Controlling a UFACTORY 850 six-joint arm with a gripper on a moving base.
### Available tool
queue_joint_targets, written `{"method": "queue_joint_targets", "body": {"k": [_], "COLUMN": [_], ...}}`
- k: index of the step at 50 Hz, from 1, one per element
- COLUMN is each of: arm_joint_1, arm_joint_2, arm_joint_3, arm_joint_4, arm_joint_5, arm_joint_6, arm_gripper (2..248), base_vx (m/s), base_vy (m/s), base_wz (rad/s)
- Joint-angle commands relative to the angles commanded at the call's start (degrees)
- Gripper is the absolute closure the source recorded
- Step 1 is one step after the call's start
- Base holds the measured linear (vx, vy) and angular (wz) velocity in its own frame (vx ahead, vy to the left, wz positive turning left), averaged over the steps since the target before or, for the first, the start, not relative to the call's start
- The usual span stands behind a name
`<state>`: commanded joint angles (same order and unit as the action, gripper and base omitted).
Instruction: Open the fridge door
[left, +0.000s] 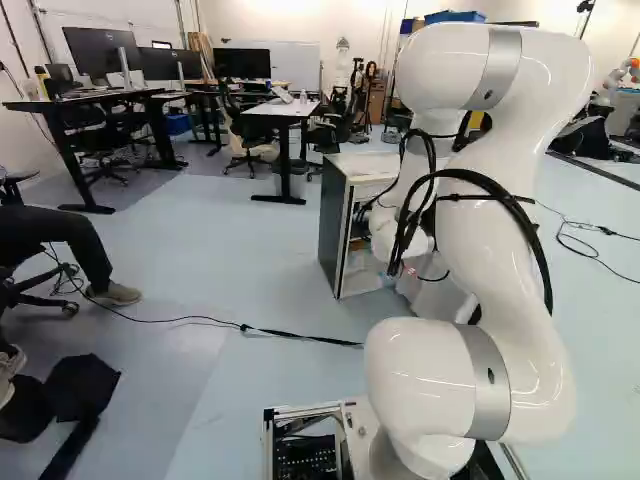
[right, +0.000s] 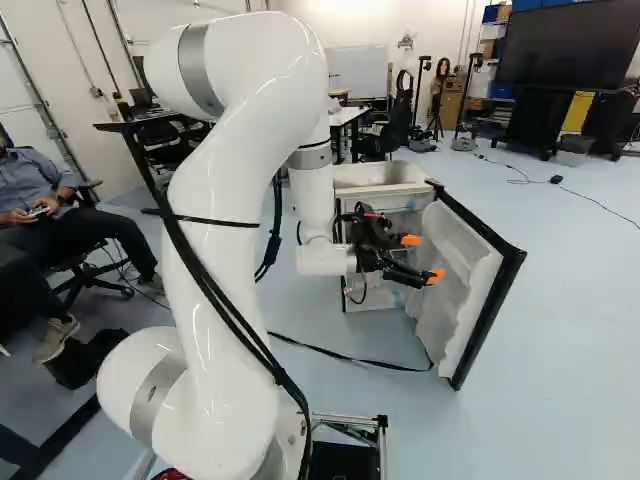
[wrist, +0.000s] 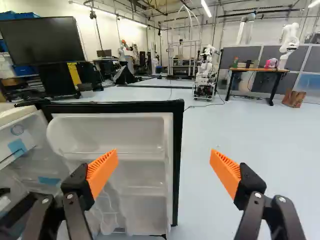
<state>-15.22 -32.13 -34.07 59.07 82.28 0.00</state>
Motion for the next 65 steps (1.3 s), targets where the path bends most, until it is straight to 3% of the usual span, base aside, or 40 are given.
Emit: {"method": "queue_joint_targets", "body": {"k": [33,65], "arm_joint_1": [0.8,3.2], "arm_joint_2": [2.4,10.1], "arm_joint_3": [1.5,6.1], "arm_joint_4": [-2.9,-12.4], "arm_joint_5": [-1.6,-6.7], "arm_joint_6": [0.0,0.0], "arm_gripper": [3,3], "base_vx": [0.000,0.000], "base_vy": [0.000,0.000], "base_wz": [0.000,0.000]}}
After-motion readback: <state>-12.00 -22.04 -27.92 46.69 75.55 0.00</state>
